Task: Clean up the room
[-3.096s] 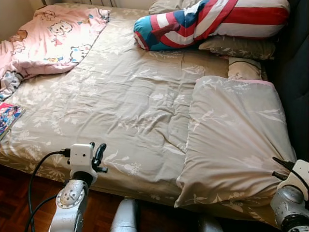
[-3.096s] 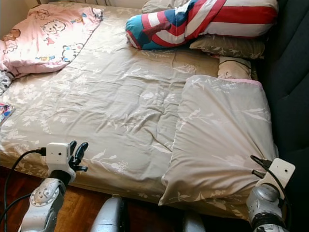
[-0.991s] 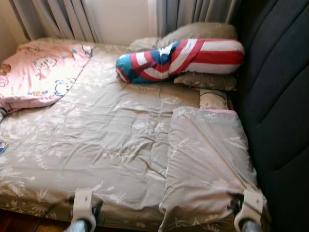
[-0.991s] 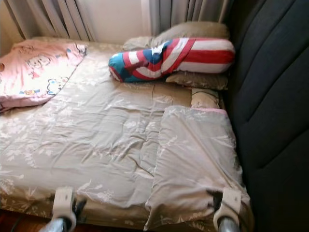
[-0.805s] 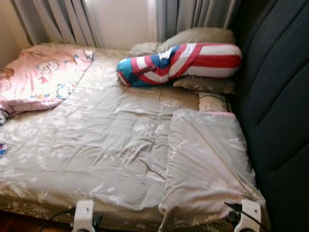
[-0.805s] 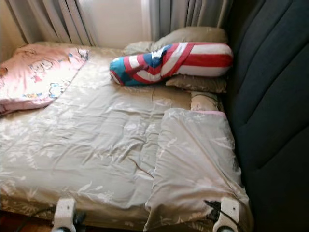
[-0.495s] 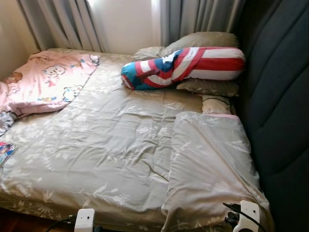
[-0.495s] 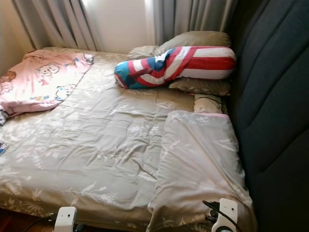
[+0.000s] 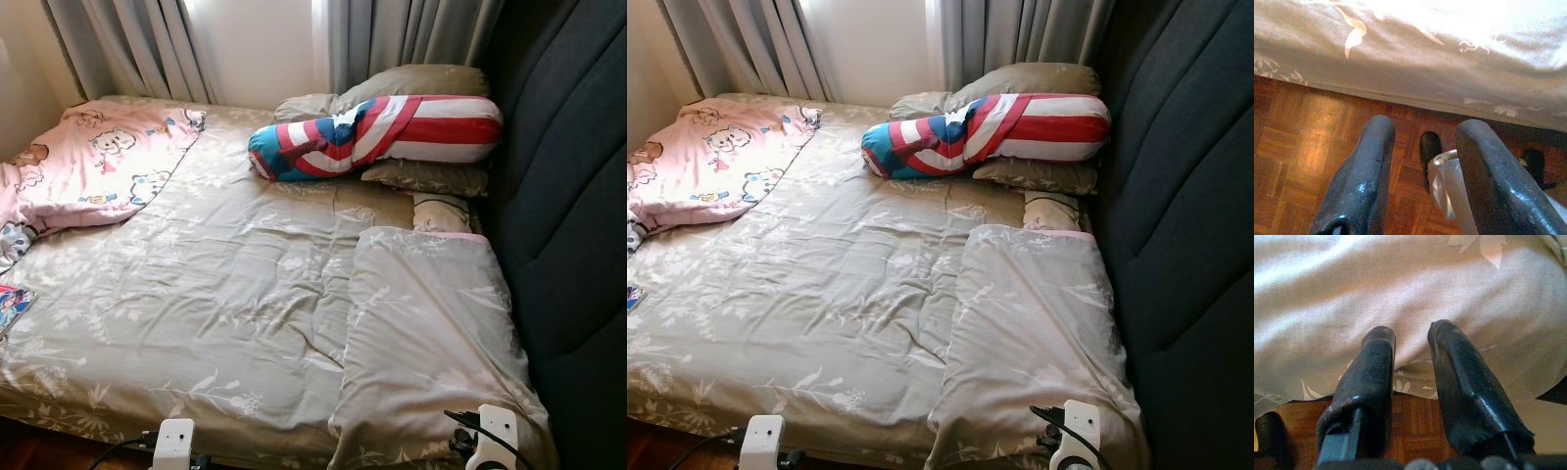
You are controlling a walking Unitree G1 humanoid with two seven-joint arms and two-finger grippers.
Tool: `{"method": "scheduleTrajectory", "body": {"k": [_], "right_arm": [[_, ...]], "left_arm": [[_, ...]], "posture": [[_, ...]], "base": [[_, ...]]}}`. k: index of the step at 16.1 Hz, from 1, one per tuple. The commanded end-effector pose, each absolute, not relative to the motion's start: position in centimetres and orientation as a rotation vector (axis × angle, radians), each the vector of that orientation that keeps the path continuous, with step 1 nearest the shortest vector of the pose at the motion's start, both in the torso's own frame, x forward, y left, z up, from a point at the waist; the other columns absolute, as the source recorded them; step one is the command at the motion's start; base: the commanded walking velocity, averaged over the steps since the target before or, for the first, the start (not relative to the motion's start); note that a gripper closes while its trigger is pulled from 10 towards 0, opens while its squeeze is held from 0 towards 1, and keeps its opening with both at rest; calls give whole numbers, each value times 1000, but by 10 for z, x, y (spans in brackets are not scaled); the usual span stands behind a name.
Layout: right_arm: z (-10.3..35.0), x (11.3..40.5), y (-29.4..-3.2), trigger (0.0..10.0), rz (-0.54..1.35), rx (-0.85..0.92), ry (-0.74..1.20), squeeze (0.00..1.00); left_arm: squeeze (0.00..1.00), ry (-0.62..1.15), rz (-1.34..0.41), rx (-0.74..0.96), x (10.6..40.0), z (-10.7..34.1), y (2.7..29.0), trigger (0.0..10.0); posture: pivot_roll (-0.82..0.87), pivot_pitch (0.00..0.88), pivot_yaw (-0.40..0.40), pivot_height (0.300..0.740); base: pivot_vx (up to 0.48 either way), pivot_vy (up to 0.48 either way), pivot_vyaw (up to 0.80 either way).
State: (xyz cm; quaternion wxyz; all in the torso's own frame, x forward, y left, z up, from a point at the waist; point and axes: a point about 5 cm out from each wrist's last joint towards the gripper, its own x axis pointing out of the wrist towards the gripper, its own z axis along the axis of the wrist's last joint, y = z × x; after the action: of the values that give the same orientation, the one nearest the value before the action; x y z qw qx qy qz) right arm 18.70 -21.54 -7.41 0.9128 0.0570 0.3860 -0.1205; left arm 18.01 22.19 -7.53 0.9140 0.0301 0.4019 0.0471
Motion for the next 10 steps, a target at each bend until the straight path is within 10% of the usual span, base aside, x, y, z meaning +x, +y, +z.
{"method": "scheduleTrajectory", "body": {"k": [1,2,3,4,5,10], "right_arm": [[-77,184,-212,10000,-240,117,820,0],[-77,185,-211,10000,-237,117,817,0],[-76,186,-210,10000,-233,118,815,0],[-76,186,-210,10000,-230,117,815,0],[-76,186,-209,10000,-228,116,815,0],[-76,187,-208,10000,-221,114,816,0]], "left_arm": [[0,860,101,72,175,-78,225,10000],[976,865,98,64,174,-79,224,10000],[1000,870,94,78,173,-79,224,10000],[1000,871,101,71,172,-80,224,10000],[0,872,109,65,171,-80,224,10000],[0,873,106,63,171,-80,223,10000]], "posture": [[84,70,-47,740],[83,71,-49,740],[84,72,-50,740],[86,74,-52,740],[86,75,-53,740],[84,78,-55,740]], "base": [[0,0,0],[0,0,0],[0,0,0],[0,0,0],[0,0,0],[0,0,0]]}}
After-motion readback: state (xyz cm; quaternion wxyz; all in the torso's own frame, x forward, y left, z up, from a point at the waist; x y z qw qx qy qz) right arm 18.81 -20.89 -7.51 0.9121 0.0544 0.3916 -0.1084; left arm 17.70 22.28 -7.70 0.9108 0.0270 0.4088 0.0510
